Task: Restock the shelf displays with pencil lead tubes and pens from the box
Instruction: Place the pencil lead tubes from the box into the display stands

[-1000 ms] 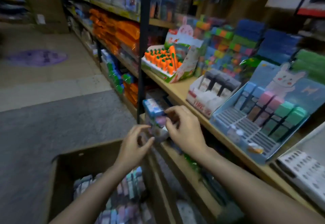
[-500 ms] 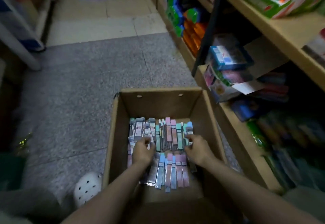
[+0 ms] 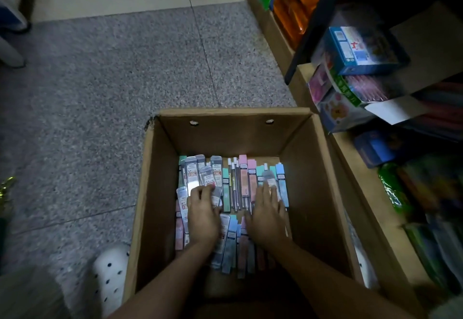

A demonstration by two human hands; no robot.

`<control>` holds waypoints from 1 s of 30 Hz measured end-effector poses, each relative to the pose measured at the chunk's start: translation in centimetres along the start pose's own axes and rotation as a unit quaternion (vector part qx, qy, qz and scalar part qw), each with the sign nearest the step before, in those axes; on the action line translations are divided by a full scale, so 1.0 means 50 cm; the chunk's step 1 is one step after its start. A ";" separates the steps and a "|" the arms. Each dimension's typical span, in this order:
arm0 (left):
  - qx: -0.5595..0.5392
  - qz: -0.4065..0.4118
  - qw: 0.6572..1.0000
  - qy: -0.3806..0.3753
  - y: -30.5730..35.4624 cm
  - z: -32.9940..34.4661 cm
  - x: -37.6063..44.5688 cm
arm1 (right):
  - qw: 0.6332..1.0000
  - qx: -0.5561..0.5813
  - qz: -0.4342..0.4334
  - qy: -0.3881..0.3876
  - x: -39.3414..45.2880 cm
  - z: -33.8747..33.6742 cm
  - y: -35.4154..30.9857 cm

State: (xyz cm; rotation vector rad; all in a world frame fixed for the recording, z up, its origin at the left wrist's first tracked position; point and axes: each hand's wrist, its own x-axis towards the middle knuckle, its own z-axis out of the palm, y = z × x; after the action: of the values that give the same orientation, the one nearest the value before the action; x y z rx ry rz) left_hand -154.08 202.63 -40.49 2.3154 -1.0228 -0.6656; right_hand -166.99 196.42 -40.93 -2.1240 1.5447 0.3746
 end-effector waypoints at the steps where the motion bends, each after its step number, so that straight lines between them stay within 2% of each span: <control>1: -0.015 -0.011 1.000 -0.001 0.001 0.002 0.002 | 1.000 0.000 -0.021 0.008 -0.001 -0.001 -0.002; 4: -0.053 -0.051 0.997 0.003 -0.002 0.009 0.009 | 0.997 0.020 -0.054 0.050 0.004 -0.016 0.001; 7: -0.055 -0.068 0.996 0.003 -0.008 0.015 0.013 | 0.994 0.058 -0.022 0.092 0.012 -0.037 0.014; 11: -0.113 -0.078 0.990 0.020 -0.003 0.016 0.017 | 0.992 0.082 0.036 0.087 0.030 -0.049 0.023; 13: -0.222 -0.097 0.970 -0.004 -0.003 0.013 0.019 | 0.990 0.104 0.053 0.081 0.041 -0.050 0.019; 15: -0.343 -0.120 0.931 -0.042 0.000 0.008 0.020 | 0.985 0.136 0.066 0.082 0.049 -0.046 0.011; 22: -0.423 -0.193 0.881 -0.083 0.007 0.014 0.034 | 0.967 0.206 0.115 0.095 0.052 -0.040 -0.004; 24: -0.415 -0.206 0.881 -0.097 0.010 0.016 0.035 | 0.955 0.240 0.123 0.127 0.046 -0.048 -0.003; 26: -0.419 -0.219 0.875 -0.105 0.014 0.019 0.038 | 0.925 0.333 0.125 0.131 0.034 -0.055 -0.006; 28: -0.445 -0.223 0.859 -0.119 0.023 0.019 0.037 | 0.891 0.434 0.108 0.076 0.018 -0.064 -0.019; 30: -0.441 -0.200 0.864 -0.139 0.033 0.016 0.033 | 0.875 0.479 0.074 0.021 0.003 -0.065 -0.034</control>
State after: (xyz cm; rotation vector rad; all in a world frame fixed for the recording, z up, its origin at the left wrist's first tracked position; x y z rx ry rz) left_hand -154.43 200.18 -40.40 1.6079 -0.2007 -1.3291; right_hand -165.53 194.97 -37.90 -1.2355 1.4663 -0.3504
